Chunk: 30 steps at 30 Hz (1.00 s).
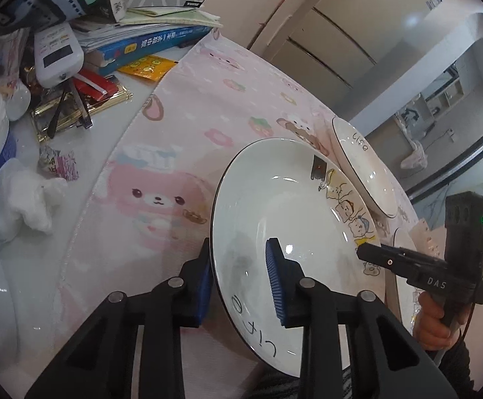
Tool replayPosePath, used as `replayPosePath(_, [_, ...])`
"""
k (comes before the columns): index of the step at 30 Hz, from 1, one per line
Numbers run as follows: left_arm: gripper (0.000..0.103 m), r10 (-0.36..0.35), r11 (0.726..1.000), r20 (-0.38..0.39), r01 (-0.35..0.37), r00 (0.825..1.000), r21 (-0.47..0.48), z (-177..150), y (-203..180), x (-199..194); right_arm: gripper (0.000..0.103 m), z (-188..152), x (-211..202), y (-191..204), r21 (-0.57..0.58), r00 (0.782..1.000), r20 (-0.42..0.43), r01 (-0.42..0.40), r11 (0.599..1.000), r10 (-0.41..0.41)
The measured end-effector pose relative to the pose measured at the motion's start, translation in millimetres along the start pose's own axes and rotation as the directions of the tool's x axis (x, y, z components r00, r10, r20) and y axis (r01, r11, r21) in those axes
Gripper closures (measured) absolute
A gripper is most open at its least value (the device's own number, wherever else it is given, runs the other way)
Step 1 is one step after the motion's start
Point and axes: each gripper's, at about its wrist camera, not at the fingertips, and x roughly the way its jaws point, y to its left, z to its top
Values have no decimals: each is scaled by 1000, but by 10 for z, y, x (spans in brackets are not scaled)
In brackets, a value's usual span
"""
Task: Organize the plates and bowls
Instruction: 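Close both grippers on the plate rim and tilt the plate up, then carry the held plate with both grippers over another white plate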
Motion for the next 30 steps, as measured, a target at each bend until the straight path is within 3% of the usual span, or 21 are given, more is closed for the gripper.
replayPosePath(3, [71, 6, 1000, 6, -6, 1000, 8, 3, -2, 2, 85, 18, 20, 31, -31, 999, 11, 40, 999, -40])
replayPosePath(7, [70, 44, 998, -1, -44, 999, 42, 12, -83, 20, 88, 20, 3, -23, -50, 1000, 5, 16, 999, -16])
replayPosePath(11, [83, 137, 984, 2, -137, 991, 110, -11, -175, 31, 87, 6, -3, -25, -39, 999, 7, 37, 999, -37])
replayPosePath(14, [84, 111, 992, -22, -110, 994, 70, -7, -133, 25, 87, 5, -41, -37, -31, 999, -8, 39, 999, -39])
replayPosePath(18, [84, 96, 994, -19, -95, 995, 54, 20, -176, -83, 87, -3, -224, -1, -32, 999, 36, 18, 999, -17])
replayPosePath(24, [84, 101, 986, 81, -111, 992, 121, 20, -547, -452, 87, -67, -622, 31, -27, 996, 94, -3, 1000, 6])
replayPosePath(30, [84, 29, 990, 83, -41, 996, 138, 52, -948, -650, 87, -275, -1264, -7, -31, 981, 192, 1, 1000, 5])
